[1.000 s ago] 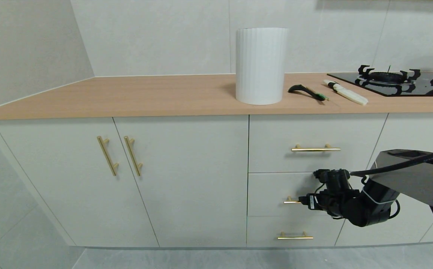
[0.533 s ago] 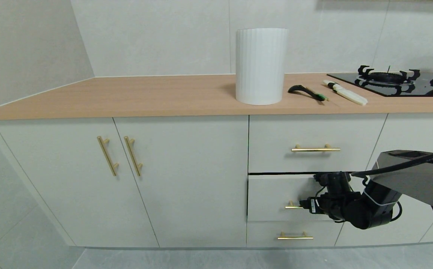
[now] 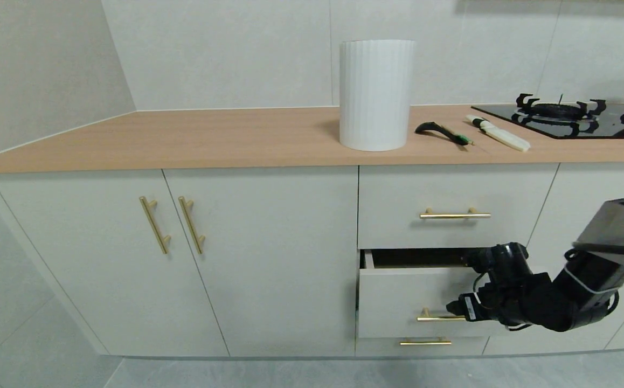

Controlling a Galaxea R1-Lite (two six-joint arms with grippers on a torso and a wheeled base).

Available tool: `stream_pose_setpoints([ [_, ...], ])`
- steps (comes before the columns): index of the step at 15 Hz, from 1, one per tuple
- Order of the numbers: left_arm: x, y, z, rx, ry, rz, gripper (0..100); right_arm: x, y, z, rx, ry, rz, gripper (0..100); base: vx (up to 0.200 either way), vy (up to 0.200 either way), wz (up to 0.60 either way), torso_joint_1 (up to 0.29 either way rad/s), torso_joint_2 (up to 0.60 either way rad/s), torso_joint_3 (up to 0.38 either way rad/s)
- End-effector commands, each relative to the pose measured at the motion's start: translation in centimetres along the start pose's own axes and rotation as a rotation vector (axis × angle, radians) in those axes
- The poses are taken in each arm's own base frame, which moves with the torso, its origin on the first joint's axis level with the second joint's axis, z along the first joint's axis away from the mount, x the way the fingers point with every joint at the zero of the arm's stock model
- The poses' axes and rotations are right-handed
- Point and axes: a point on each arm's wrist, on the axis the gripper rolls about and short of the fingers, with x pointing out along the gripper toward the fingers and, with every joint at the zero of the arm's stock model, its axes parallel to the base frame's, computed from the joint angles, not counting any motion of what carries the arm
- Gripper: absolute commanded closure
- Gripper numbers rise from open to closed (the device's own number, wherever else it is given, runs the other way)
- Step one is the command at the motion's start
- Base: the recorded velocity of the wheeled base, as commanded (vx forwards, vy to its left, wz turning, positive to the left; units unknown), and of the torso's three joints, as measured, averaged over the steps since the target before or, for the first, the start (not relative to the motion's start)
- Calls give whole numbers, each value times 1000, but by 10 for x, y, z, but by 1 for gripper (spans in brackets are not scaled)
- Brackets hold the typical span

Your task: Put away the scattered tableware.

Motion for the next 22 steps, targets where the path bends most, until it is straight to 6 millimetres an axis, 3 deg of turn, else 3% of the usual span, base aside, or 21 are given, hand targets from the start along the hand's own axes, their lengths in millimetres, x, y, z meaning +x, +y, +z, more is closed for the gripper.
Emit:
stream_pose_setpoints([
  [1,0,0,0,0,0,1,0,-81,10,24,-36,-94,72,0,0,0,0,0,0,0],
  [3,0,0,0,0,0,1,0,-134,18,34,-63,-156,113,0,0,0,0,0,0,0],
  [4,0,0,0,0,0,1,0,-147,21,38,-63,-199,126,0,0,0,0,0,0,0],
  [6,0,0,0,0,0,1,0,-152,22,41,-61,-229,135,0,0,0,0,0,0,0],
  [11,0,0,0,0,0,1,0,-86,29,40,-18,-251,84,0,0,0,0,0,0,0],
  [12,0,0,0,1,0,1,0,-64,30,38,-7,-262,52,0,0,0,0,0,0,0],
  [15,0,0,0,0,0,1,0,-31,31,39,37,-286,-4,0,0,0,0,0,0,0],
  [22,0,0,0,0,0,1,0,-23,26,35,64,-208,-16,0,0,0,0,0,0,0],
])
